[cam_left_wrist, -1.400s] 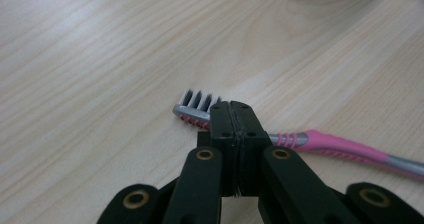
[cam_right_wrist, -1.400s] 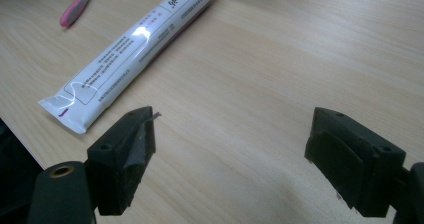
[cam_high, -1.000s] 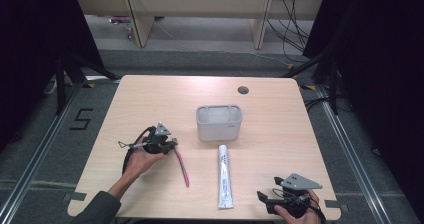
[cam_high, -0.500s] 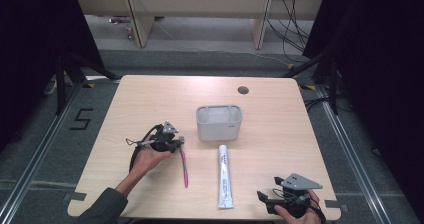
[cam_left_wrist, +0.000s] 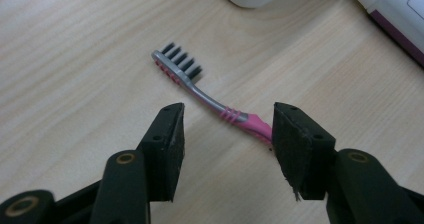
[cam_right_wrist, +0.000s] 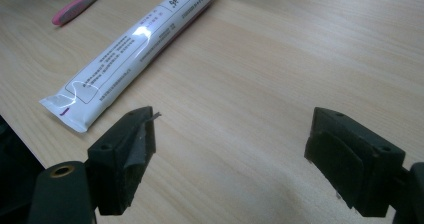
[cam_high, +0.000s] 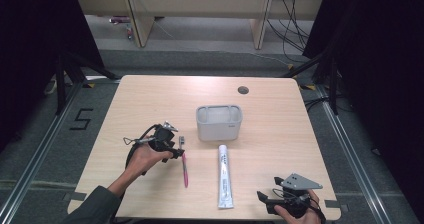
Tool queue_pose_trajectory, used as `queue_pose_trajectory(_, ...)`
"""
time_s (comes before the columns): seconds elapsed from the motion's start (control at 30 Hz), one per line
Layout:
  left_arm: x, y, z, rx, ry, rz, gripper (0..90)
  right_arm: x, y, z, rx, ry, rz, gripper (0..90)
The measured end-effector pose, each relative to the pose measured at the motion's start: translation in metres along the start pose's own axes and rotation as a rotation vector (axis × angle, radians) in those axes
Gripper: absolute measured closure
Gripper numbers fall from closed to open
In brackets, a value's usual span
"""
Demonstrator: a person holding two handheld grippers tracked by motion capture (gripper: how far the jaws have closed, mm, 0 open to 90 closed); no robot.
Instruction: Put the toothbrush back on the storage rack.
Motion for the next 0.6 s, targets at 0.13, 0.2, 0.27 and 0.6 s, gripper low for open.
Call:
queue_pose_trajectory(0.13, -0.0007, 0.0005, -0.0006, -0.032, -0.001, 0.036, 43.6, 0.0004, 0.0002, 0.0002, -0.001, -0.002, 0.001, 19.9)
queue_pose_trajectory(0.2, -0.0014, 0.0002, -0.0002, -0.046, -0.005, 0.044, 42.2, 0.0004, 0.0001, 0.0002, -0.002, -0.002, 0.000, 19.9)
queue_pose_trajectory(0.27, -0.0033, -0.0002, -0.0002, -0.054, 0.017, 0.055, 41.5, 0.0000, -0.0001, 0.0004, 0.000, -0.004, 0.000, 19.9)
queue_pose_trajectory(0.6, -0.0011, -0.0004, -0.0084, -0.044, 0.024, 0.091, 39.7, -0.0003, -0.0004, 0.0004, -0.001, -0.001, -0.003, 20.2)
Point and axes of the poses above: each handheld gripper's, and its own axes: x roughly forward along the jaws, y roughly out of its underside, z roughly to its left, the point moved 4 cm from there along x, roughly forward along the jaws, and after that the axes turned 3 degrees about -z, right-handed, at the moved point
